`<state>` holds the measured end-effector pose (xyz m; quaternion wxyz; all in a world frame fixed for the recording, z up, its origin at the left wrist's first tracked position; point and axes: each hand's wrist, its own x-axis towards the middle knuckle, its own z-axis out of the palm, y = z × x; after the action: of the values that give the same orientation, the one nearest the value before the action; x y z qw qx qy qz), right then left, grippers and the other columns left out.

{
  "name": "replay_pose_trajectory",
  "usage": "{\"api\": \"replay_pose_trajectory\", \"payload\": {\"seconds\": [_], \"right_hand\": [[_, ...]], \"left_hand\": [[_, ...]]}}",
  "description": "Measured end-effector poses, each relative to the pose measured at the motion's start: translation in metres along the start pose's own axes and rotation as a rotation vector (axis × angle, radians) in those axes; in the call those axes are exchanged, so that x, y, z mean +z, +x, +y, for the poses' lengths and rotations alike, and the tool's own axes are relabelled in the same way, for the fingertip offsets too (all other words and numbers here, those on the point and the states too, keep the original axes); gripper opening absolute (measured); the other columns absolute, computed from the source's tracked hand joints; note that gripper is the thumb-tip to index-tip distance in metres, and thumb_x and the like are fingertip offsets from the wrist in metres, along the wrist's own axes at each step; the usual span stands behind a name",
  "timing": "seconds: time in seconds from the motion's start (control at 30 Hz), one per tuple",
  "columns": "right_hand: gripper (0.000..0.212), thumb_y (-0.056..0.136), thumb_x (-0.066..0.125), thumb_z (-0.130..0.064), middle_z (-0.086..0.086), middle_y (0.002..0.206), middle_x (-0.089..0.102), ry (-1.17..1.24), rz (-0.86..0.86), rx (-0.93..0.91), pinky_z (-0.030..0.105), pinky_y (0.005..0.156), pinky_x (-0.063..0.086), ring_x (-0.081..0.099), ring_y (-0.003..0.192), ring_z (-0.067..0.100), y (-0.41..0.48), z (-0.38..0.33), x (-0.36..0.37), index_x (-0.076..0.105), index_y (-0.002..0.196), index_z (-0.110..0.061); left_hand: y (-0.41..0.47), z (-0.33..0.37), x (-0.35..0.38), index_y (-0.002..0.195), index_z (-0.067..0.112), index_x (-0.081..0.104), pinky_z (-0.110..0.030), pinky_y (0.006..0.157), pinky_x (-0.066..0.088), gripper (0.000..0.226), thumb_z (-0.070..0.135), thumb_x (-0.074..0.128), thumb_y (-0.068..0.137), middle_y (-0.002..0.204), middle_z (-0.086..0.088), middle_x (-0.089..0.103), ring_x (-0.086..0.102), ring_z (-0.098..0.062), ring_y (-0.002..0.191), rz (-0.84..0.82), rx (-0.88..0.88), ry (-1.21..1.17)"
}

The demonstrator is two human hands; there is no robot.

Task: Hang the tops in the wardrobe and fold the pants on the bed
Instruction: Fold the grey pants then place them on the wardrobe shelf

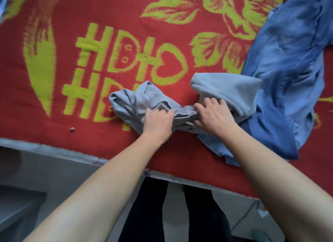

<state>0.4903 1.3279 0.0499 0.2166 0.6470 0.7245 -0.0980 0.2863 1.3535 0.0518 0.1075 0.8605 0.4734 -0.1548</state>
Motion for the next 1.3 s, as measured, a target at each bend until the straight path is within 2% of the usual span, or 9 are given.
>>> {"api": "replay_pose_trajectory", "payload": {"seconds": [0.1, 0.33, 0.53, 0.73, 0.93, 1.03, 1.1, 1.23, 1.3], "right_hand": [[0.042, 0.094, 0.050, -0.052, 0.005, 0.116, 0.061, 0.121, -0.070, 0.130, 0.038, 0.071, 0.042, 0.057, 0.109, 0.030, -0.008, 0.001, -0.024, 0.056, 0.125, -0.025], [0.038, 0.101, 0.038, -0.045, 0.001, 0.120, 0.060, 0.018, 0.005, 0.035, 0.035, 0.082, 0.041, 0.054, 0.115, 0.025, -0.069, -0.001, -0.144, 0.071, 0.109, -0.027], [0.031, 0.101, 0.038, -0.043, 0.000, 0.119, 0.056, 0.131, 0.223, 0.128, 0.036, 0.080, 0.043, 0.054, 0.116, 0.025, -0.163, 0.019, -0.251, 0.064, 0.117, -0.039], [0.028, 0.094, 0.051, -0.020, 0.007, 0.117, 0.065, 0.586, 0.544, 0.368, 0.035, 0.088, 0.048, 0.061, 0.110, 0.029, -0.262, 0.052, -0.312, 0.074, 0.109, -0.026], [0.036, 0.090, 0.058, -0.023, 0.001, 0.121, 0.067, 0.745, 0.475, 0.151, 0.032, 0.089, 0.051, 0.063, 0.107, 0.019, -0.317, 0.023, -0.341, 0.064, 0.125, -0.029], [0.059, 0.085, 0.073, -0.033, -0.001, 0.122, 0.063, 1.049, 0.218, -0.131, 0.029, 0.087, 0.052, 0.063, 0.105, 0.014, -0.338, -0.022, -0.359, 0.049, 0.139, -0.032], [0.058, 0.089, 0.072, -0.034, 0.001, 0.120, 0.065, 1.118, 0.121, -0.197, 0.022, 0.074, 0.053, 0.066, 0.098, 0.011, -0.348, -0.045, -0.368, 0.046, 0.141, -0.029], [0.062, 0.092, 0.056, -0.058, -0.004, 0.137, 0.054, 1.311, 0.181, -0.203, 0.032, 0.088, 0.053, 0.059, 0.112, 0.010, -0.376, -0.074, -0.380, 0.037, 0.145, -0.032], [0.070, 0.088, 0.064, -0.055, -0.016, 0.143, 0.047, 1.342, 0.322, -0.309, 0.020, 0.093, 0.048, 0.051, 0.119, -0.008, -0.389, -0.088, -0.383, 0.027, 0.146, -0.040]], "left_hand": [[-0.010, -0.020, -0.019, 0.100, 0.020, 0.059, -0.035, 0.072, 0.037, 0.019, 0.019, 0.052, 0.082, 0.097, -0.006, 0.070, 0.066, -0.030, 0.092, 0.078, -0.031, -0.066], [-0.060, -0.048, -0.125, 0.059, 0.016, 0.060, -0.025, 0.049, 0.033, 0.012, 0.015, 0.052, 0.050, 0.047, -0.004, 0.055, 0.052, -0.026, 0.041, 0.401, -0.005, -0.142], [-0.115, -0.027, -0.257, 0.057, 0.014, 0.052, -0.025, 0.052, 0.030, 0.006, 0.015, 0.052, 0.051, 0.048, -0.006, 0.057, 0.056, -0.030, 0.043, 0.787, 0.033, -0.138], [-0.209, -0.004, -0.366, 0.081, 0.015, 0.061, -0.036, 0.062, 0.043, 0.032, 0.028, 0.038, 0.062, 0.077, -0.010, 0.068, 0.062, -0.037, 0.079, 0.800, -0.153, -0.293], [-0.296, 0.000, -0.435, 0.075, 0.014, 0.058, -0.040, 0.063, 0.049, 0.023, 0.024, 0.042, 0.062, 0.067, -0.010, 0.064, 0.059, -0.038, 0.076, 1.009, -0.159, -0.436], [-0.326, 0.013, -0.458, 0.077, 0.015, 0.061, -0.040, 0.066, 0.050, 0.025, 0.025, 0.042, 0.063, 0.067, -0.006, 0.065, 0.060, -0.036, 0.077, 1.064, -0.151, -0.433], [-0.338, 0.018, -0.468, 0.077, 0.015, 0.062, -0.038, 0.067, 0.051, 0.025, 0.024, 0.042, 0.064, 0.068, -0.005, 0.066, 0.060, -0.036, 0.077, 1.092, -0.162, -0.453], [-0.348, 0.007, -0.483, 0.076, 0.014, 0.061, -0.037, 0.067, 0.051, 0.025, 0.024, 0.041, 0.063, 0.069, -0.006, 0.066, 0.060, -0.037, 0.077, 1.100, -0.229, -0.512], [-0.350, -0.002, -0.490, 0.076, 0.014, 0.063, -0.037, 0.069, 0.052, 0.027, 0.025, 0.041, 0.063, 0.072, -0.008, 0.067, 0.060, -0.038, 0.079, 1.088, -0.240, -0.554]]}}
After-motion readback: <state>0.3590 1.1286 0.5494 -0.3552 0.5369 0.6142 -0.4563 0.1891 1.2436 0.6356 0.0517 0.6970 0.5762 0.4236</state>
